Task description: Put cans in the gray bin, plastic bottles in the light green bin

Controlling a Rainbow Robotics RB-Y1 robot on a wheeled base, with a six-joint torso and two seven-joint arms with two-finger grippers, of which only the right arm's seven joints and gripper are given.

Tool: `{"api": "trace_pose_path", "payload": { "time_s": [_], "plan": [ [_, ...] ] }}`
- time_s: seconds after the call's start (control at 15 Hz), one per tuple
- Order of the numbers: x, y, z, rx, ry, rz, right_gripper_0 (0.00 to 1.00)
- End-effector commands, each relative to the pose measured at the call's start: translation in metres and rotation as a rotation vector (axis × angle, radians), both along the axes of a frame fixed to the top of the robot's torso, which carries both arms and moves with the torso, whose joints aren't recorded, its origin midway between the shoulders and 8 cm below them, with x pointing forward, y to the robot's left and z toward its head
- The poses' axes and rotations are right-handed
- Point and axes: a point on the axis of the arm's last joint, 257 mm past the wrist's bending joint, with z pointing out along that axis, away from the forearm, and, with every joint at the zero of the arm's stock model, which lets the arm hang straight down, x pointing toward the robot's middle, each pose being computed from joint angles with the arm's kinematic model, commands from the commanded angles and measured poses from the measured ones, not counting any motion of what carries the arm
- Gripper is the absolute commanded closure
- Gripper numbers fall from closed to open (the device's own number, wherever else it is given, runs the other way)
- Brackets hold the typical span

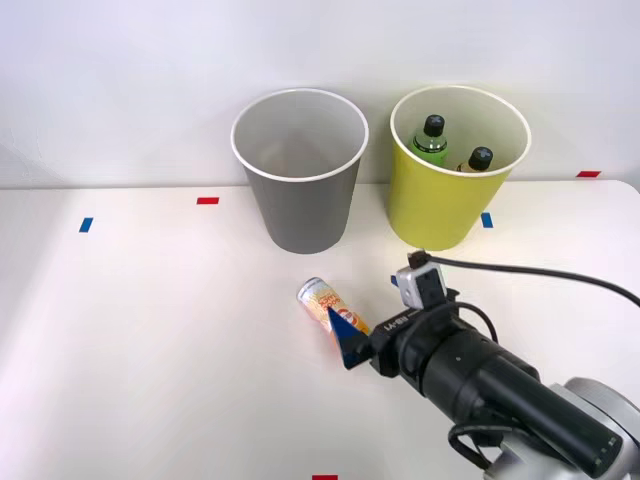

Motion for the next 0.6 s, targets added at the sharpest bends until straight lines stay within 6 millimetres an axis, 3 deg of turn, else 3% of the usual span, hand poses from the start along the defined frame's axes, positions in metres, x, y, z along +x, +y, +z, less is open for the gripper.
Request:
{"api": "trace_pose_path", "payload": {
  "time_s": [0.07, 0.6],
  "plan": [
    [0.007, 0.026, 0.007, 0.023, 0.101, -0.034, 0.00],
    [0.004, 0.038, -0.001, 0.007, 0.307, -0.132, 0.00]
  ]
}}
